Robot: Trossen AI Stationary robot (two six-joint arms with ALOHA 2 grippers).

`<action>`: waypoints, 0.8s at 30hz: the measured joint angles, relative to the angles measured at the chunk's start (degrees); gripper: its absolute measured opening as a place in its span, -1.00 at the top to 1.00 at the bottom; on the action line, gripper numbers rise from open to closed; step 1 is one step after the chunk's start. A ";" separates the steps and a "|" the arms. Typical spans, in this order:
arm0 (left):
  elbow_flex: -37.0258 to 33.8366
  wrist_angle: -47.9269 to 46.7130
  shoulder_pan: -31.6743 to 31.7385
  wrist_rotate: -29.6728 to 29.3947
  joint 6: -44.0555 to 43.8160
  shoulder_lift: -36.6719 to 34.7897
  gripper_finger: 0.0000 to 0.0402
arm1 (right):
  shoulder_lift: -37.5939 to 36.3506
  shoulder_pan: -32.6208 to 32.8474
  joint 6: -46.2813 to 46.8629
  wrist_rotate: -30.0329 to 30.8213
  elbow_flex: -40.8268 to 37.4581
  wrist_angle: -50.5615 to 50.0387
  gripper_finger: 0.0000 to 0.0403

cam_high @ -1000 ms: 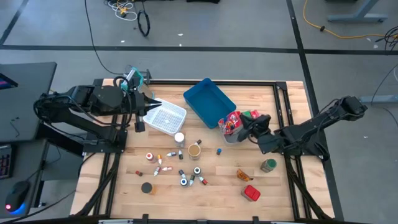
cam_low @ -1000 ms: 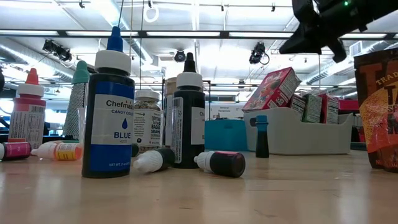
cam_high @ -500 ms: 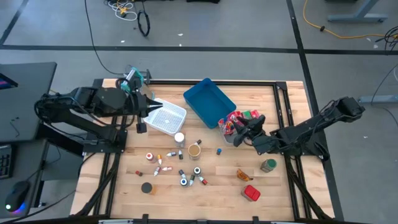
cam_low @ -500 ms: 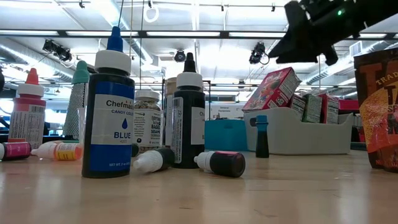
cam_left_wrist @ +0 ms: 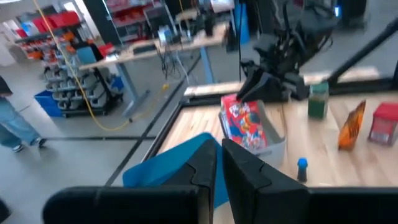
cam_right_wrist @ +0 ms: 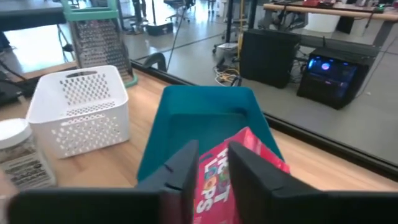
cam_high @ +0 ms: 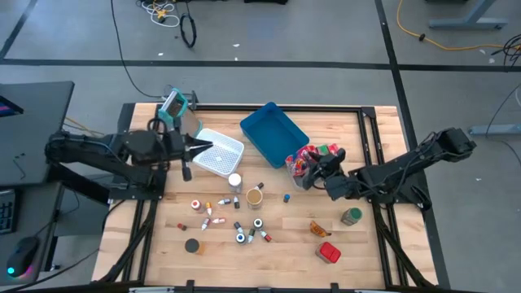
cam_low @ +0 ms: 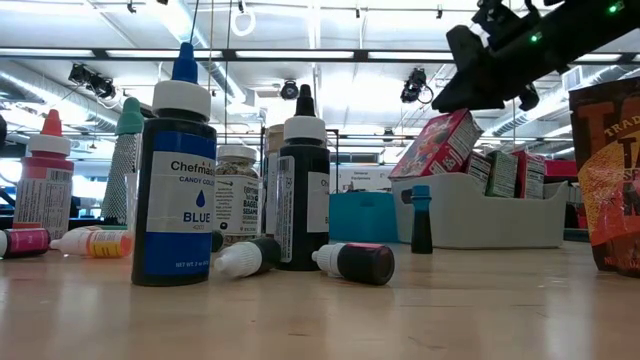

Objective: Pick & Place Kitchen Items
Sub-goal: Put the red cereal box into the gray bin

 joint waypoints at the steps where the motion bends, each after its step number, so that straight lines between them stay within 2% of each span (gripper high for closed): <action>1: -2.14 1.91 0.00 0.07 -0.35 -1.25 0.83 | 0.00 -0.17 0.00 0.02 0.02 -0.27 0.68; 3: -5.79 4.43 0.00 0.35 -0.80 -3.32 0.83 | -0.02 -0.45 0.00 -0.13 0.02 -0.43 0.87; 5: -8.52 5.48 0.00 0.42 -1.57 -4.72 0.83 | -0.02 -0.54 -0.15 -0.09 0.02 -0.41 0.96; 10: -11.27 5.93 0.00 0.26 -2.73 -6.06 0.83 | -0.15 -0.54 -2.47 0.45 0.02 1.87 0.97; 19: -11.53 5.74 0.00 0.44 -1.95 -6.07 0.83 | -0.22 -0.54 -20.84 2.03 0.02 19.30 0.99; 24: -11.50 4.32 -0.01 0.44 -3.56 -6.02 0.83 | -0.22 -0.54 -25.34 2.50 0.02 21.25 0.99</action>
